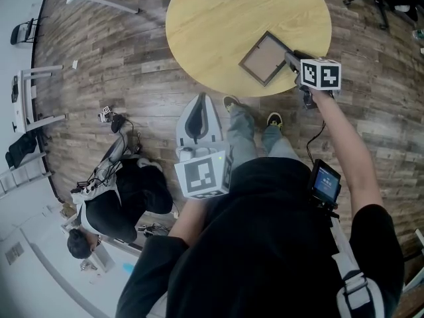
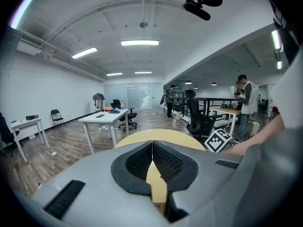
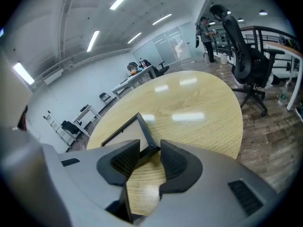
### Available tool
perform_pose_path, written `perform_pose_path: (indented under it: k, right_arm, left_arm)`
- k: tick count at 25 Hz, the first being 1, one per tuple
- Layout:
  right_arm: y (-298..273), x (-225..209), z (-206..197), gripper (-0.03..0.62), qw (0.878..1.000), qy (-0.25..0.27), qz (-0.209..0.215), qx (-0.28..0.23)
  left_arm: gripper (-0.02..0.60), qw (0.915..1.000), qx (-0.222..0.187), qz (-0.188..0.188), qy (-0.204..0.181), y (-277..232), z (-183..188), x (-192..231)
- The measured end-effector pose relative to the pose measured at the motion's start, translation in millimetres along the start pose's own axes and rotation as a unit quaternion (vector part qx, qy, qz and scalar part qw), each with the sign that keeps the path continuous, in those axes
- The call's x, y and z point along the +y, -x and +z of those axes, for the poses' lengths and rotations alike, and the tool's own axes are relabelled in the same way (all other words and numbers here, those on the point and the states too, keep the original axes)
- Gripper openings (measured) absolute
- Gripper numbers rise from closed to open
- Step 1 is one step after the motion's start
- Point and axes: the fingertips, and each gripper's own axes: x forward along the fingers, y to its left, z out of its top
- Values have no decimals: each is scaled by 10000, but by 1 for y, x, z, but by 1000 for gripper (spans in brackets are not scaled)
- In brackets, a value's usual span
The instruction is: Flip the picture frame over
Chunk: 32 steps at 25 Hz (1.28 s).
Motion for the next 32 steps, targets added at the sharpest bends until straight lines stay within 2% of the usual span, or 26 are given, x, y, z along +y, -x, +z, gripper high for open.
perform_pose_path:
  k: [2,5,9,12,14,17,21,24,29,30,32]
  right_arm:
    - [-1,-3,-1,140,9996,216,-158,50]
    - [-3,-4,-1,126,9956,844,-377,134]
    - [-5,3,1,126,9803,1869,-539,345]
    - [-5,14,3,114,9510,2977,-673,506]
    - [1,28,11,110,9305,3577,-664,434]
    - [17,57,31,103,9078,4160,-515,145]
    - [53,102,62,58,8757,4794,-320,-482]
    - [94,138,84,31,8626,4943,-143,-1073]
    - [176,191,117,20,8608,4564,149,-2248]
    - [193,200,124,20,8618,4414,198,-2493]
    - [225,210,133,21,8725,3902,371,-2917]
  left_arm:
    - [23,10000,9,25,10,1,-1,1]
    - [23,10000,18,48,19,3,-2,3]
    - [23,10000,6,30,15,1,-1,4]
    - [23,10000,-36,-8,-17,-2,0,1]
    - [23,9999,-111,-41,-28,-4,6,-1]
    - [23,9996,-254,-123,-52,-7,18,-6]
    - [23,9987,-463,-204,-86,-8,34,-18]
    - [23,9977,-629,-238,-88,-2,45,-30]
    - [23,9955,-893,-321,-39,11,69,-47]
    - [23,9947,-961,-355,-36,14,75,-51]
    - [23,9929,-1098,-457,-52,20,87,-61]
